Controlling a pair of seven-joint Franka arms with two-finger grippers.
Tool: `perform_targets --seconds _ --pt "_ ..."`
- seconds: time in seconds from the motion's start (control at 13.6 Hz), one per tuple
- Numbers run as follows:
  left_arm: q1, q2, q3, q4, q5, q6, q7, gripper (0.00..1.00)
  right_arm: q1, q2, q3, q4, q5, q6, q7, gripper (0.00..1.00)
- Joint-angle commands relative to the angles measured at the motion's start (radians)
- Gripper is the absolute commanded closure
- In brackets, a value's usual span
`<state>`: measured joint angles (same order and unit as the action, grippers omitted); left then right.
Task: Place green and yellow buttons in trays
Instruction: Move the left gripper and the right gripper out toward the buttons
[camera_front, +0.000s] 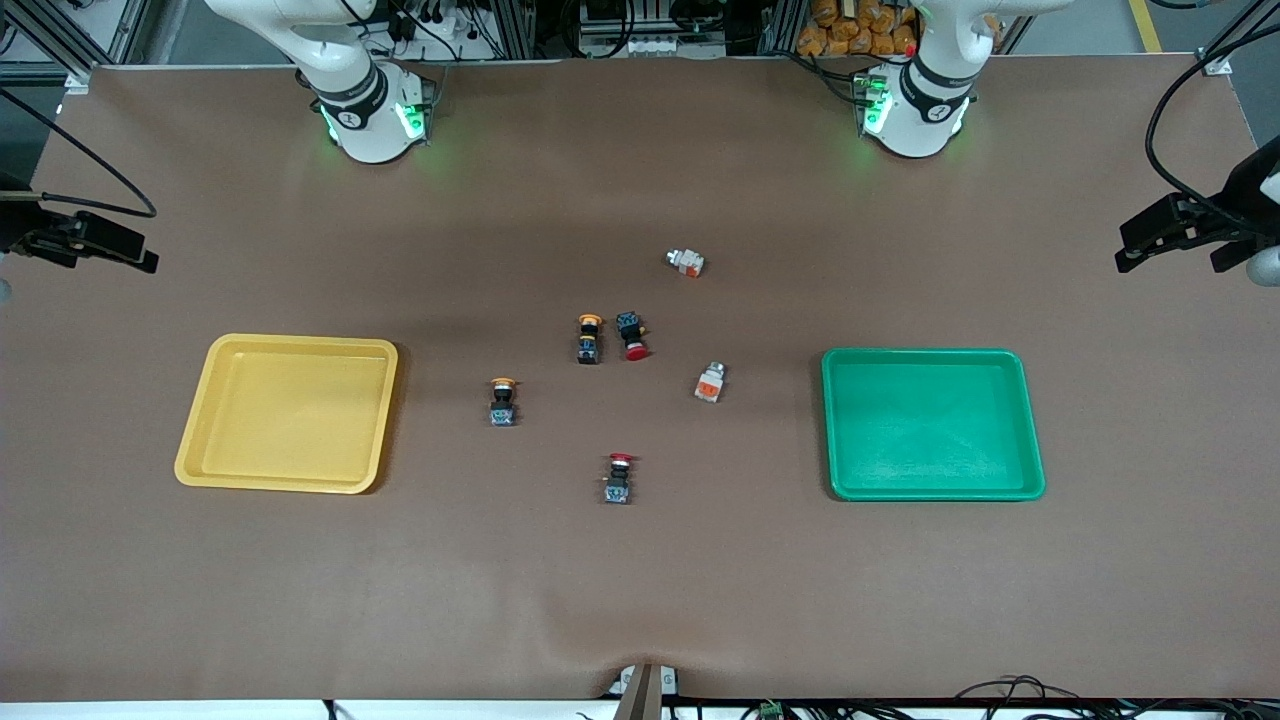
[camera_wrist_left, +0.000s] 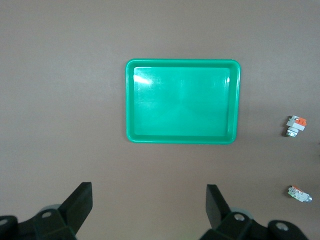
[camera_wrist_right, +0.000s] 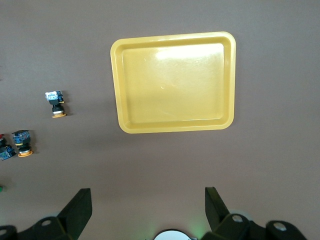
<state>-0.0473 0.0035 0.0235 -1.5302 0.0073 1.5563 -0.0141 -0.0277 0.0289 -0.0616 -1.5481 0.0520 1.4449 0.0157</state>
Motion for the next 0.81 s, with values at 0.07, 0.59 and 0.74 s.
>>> perform_targets --seconds 0.07,0.59,0.74 --pt "-0.003 0.003 -0.013 0.012 -0.014 -0.015 -0.004 0.0 0.002 -0.006 0.0 0.008 0.009 -0.014 0.012 0.0" --pt "-0.019 0.071 -0.028 0.004 -0.021 -0.015 0.0 0.0 0.005 0.005 0.0 0.006 0.011 -0.012 0.012 0.0" --pt "-0.046 0.102 -0.048 0.002 -0.014 -0.012 -0.01 0.0 0.028 0.032 0.0 0.008 0.011 -0.003 0.0 0.0"
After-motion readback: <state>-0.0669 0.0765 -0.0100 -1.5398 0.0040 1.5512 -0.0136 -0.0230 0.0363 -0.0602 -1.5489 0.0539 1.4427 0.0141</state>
